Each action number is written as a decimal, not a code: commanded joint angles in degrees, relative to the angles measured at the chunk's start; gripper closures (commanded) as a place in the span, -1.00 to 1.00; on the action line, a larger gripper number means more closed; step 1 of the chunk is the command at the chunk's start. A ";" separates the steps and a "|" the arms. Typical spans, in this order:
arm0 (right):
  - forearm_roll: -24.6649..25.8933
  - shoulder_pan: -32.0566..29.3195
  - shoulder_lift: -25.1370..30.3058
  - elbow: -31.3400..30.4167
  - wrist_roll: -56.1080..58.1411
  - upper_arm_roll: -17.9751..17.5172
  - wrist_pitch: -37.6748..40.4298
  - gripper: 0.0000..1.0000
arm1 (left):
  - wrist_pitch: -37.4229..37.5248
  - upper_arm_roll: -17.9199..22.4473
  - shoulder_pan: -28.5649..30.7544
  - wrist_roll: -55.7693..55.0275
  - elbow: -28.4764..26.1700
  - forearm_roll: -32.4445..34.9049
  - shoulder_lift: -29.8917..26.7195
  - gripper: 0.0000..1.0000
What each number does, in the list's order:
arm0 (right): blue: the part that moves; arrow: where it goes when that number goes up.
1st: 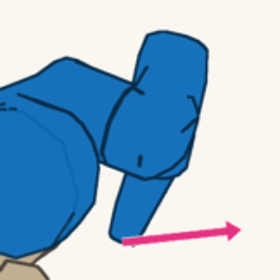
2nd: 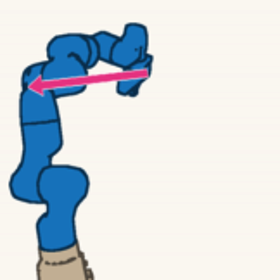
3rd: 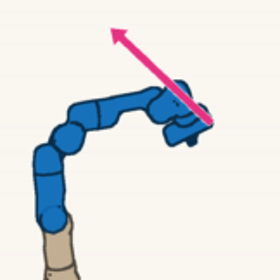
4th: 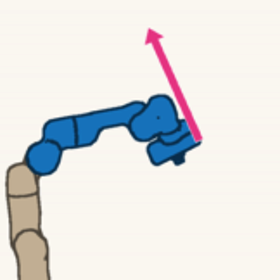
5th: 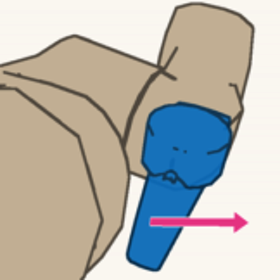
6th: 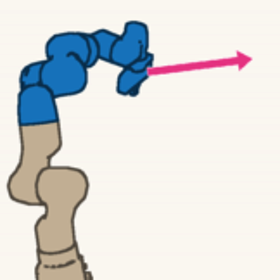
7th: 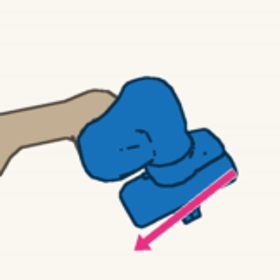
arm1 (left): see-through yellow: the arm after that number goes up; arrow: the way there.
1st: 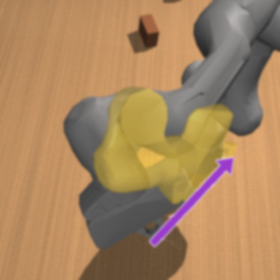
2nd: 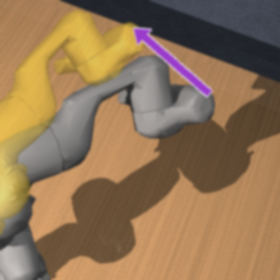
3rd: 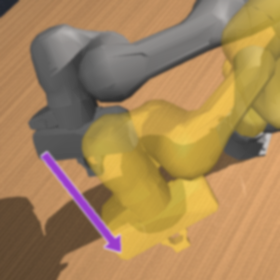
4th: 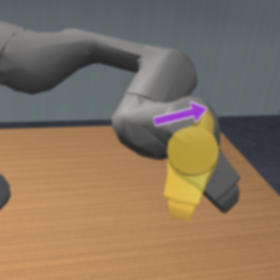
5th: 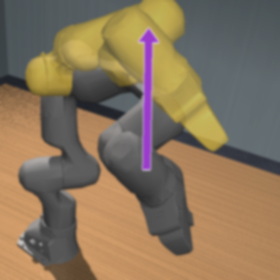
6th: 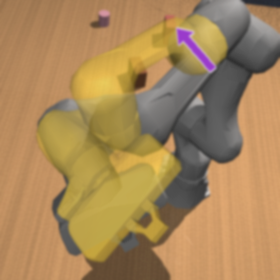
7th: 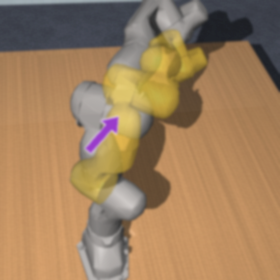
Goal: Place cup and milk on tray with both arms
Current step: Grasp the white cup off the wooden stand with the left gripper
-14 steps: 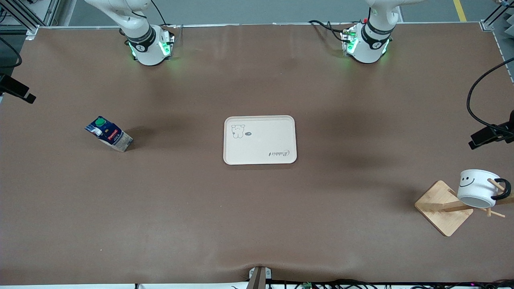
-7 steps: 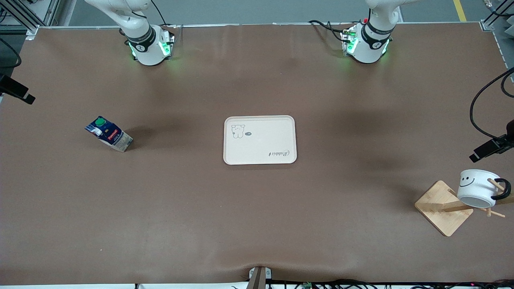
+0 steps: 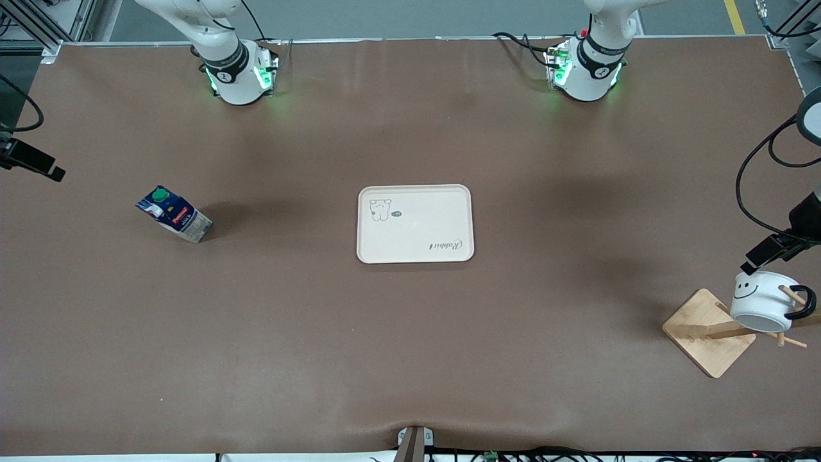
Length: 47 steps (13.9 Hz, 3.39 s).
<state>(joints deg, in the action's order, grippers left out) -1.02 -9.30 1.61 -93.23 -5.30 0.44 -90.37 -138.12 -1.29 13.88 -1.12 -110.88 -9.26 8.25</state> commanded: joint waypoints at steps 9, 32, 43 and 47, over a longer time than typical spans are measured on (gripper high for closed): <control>-0.12 -0.37 -0.64 1.65 -0.67 -0.35 0.72 -1.00 | -7.34 -0.29 0.27 10.44 -1.45 -6.21 2.74 -0.64; -0.12 -0.20 -1.26 1.65 -0.94 -0.35 1.24 -1.00 | -7.08 -2.57 -0.61 14.22 0.31 -6.21 3.79 1.00; -0.12 -0.37 -1.35 1.56 -0.94 -0.35 1.24 -1.00 | 3.28 -3.19 -0.69 14.31 4.79 -5.16 3.35 1.00; -0.12 -0.90 -1.96 1.56 -0.85 -0.26 0.98 -1.00 | 7.68 -3.19 -0.78 14.31 7.16 -4.98 3.09 1.00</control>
<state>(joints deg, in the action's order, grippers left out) -1.02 -9.48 0.59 -92.73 -5.45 0.46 -89.86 -133.06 -4.28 12.99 11.91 -105.39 -14.22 11.69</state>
